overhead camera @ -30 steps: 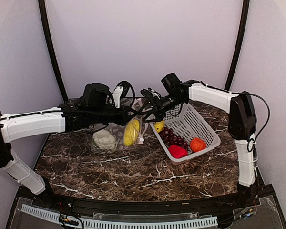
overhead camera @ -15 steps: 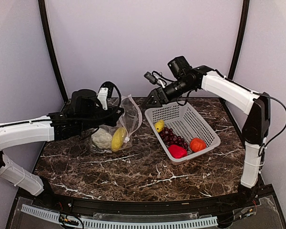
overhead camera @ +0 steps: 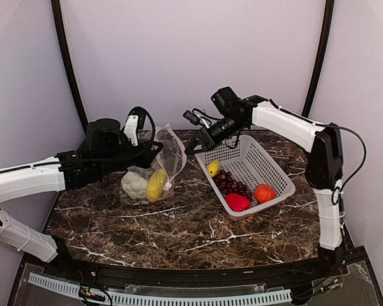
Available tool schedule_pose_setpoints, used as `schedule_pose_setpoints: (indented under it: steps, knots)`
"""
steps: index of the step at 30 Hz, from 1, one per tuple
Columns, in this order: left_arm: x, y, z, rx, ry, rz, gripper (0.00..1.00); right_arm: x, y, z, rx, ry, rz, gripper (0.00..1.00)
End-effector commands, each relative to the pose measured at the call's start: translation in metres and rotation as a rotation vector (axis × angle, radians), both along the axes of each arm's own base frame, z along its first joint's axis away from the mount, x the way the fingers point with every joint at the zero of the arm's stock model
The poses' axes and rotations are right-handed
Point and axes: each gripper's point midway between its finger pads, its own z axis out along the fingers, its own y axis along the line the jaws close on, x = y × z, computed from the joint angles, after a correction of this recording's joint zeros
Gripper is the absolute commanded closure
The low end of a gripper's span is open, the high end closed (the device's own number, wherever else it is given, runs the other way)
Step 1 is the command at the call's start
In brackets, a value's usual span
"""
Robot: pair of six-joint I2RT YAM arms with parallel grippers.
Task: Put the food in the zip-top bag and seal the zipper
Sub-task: Adjust the zipper food storage bag at the center of the board.
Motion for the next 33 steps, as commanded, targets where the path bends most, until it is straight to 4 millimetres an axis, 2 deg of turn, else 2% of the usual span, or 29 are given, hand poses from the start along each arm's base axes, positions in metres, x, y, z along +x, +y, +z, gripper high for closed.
schedule_pose_setpoints:
  steps: [1,4,6,7,9,13,17,20,22,25,30,33]
  knots:
    - [-0.008,0.003,-0.001,-0.015,0.011,-0.023,0.99,-0.015,0.013,0.008,0.053,0.022,0.059,0.59]
    - [-0.009,0.000,-0.004,-0.009,0.017,-0.038,0.99,-0.020,0.020,0.007,0.065,0.046,0.080,0.58]
    - [-0.009,-0.001,-0.006,-0.004,0.025,-0.046,0.99,-0.020,0.024,0.003,0.058,0.052,0.079,0.60]
    - [-0.010,-0.003,-0.006,-0.006,0.026,-0.052,0.99,-0.019,0.025,0.002,0.057,0.057,0.078,0.65]
    - [-0.009,-0.003,-0.008,-0.004,0.031,-0.052,0.99,-0.016,0.025,0.000,0.045,0.053,0.066,0.82]
    - [-0.007,-0.003,-0.009,-0.006,0.036,-0.040,0.99,-0.011,0.018,0.009,0.019,0.003,0.030,1.00]
    - [-0.006,0.002,-0.013,0.016,0.048,-0.014,0.99,-0.018,0.011,0.041,0.062,-0.040,0.034,1.00]
    - [-0.007,0.008,-0.008,0.024,0.042,0.001,0.99,-0.034,0.010,0.075,0.146,-0.066,0.083,1.00]
    - [-0.008,0.015,-0.003,0.029,0.024,0.020,0.99,-0.042,0.010,0.086,0.181,-0.082,0.114,1.00]
    - [-0.008,0.029,0.011,0.016,-0.011,0.073,0.99,-0.049,0.012,0.079,0.187,-0.025,0.148,1.00]
    - [-0.015,0.028,0.035,-0.056,-0.029,0.051,0.99,-0.050,0.016,0.072,0.196,0.007,0.170,1.00]
    - [-0.011,0.023,0.024,-0.019,-0.010,0.042,0.99,-0.053,0.014,0.076,0.200,0.005,0.183,0.96]
